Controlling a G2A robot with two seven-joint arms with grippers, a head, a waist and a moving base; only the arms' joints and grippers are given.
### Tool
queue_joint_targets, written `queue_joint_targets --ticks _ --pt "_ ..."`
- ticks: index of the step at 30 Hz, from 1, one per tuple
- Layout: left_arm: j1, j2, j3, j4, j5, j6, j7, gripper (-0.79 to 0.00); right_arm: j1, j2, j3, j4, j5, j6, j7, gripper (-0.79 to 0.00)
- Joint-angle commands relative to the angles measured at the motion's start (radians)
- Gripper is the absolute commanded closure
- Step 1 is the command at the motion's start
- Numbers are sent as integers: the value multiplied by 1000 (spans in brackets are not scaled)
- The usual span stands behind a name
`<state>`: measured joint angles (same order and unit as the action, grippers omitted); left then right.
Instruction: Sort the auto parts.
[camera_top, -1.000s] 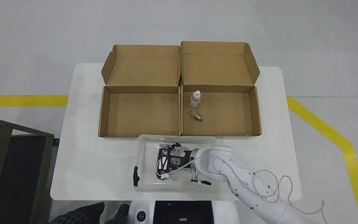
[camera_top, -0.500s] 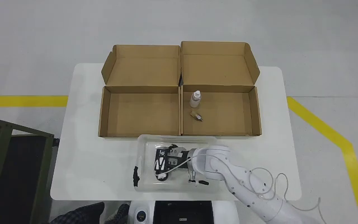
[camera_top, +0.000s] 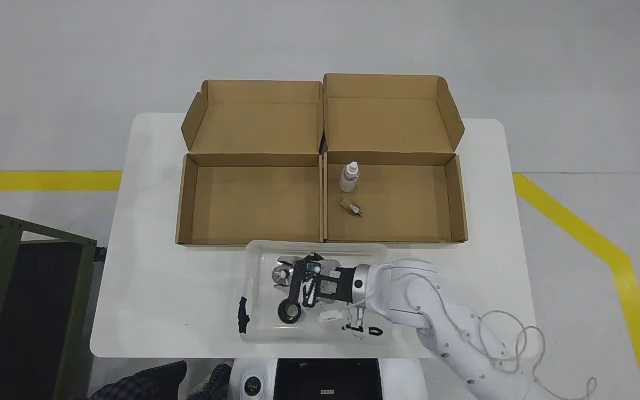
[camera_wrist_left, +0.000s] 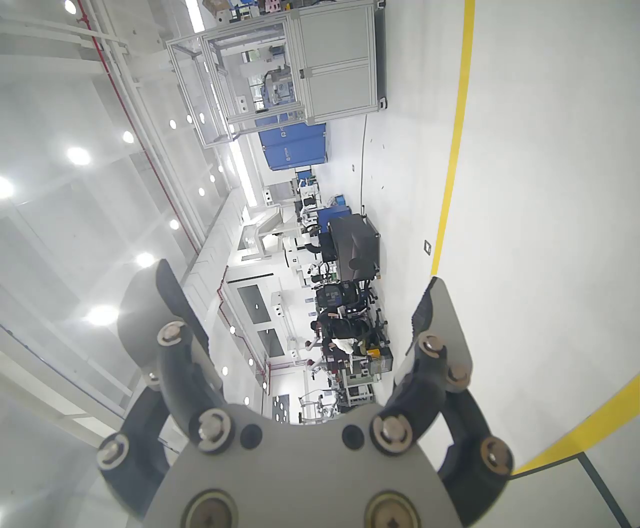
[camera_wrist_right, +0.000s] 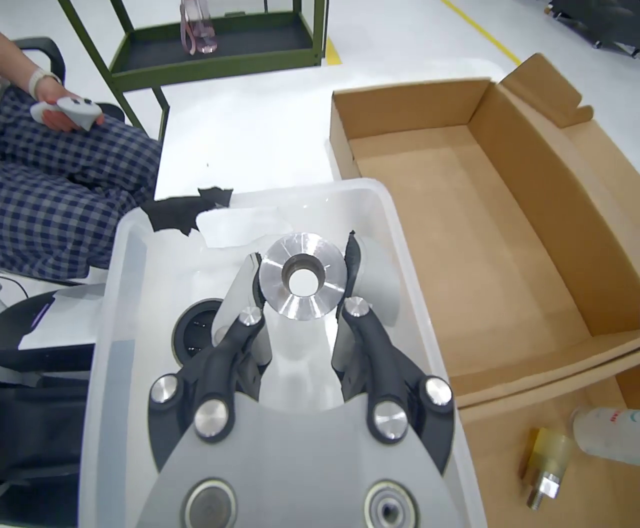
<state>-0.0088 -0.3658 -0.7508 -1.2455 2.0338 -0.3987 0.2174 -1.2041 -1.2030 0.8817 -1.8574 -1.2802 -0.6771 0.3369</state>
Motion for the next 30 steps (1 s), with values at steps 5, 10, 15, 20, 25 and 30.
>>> queue_joint_targets --ticks 5,10,15,20,25,30 --pt "0 0 0 0 0 0 0 -785 -60 21 105 -62 82 -26 -67 0" --pt "0 0 0 0 0 0 0 -785 -110 36 192 -98 166 -44 -120 0" --pt "0 0 0 0 0 0 0 -785 -154 47 278 -114 273 -47 -181 0" --pt "0 0 0 0 0 0 0 -785 -171 52 331 -103 379 -35 -201 0" --pt "0 0 0 0 0 0 0 -785 -175 54 354 -93 468 -26 -199 0" --pt "0 0 0 0 0 0 0 -785 -171 55 356 -95 501 -22 -183 0"
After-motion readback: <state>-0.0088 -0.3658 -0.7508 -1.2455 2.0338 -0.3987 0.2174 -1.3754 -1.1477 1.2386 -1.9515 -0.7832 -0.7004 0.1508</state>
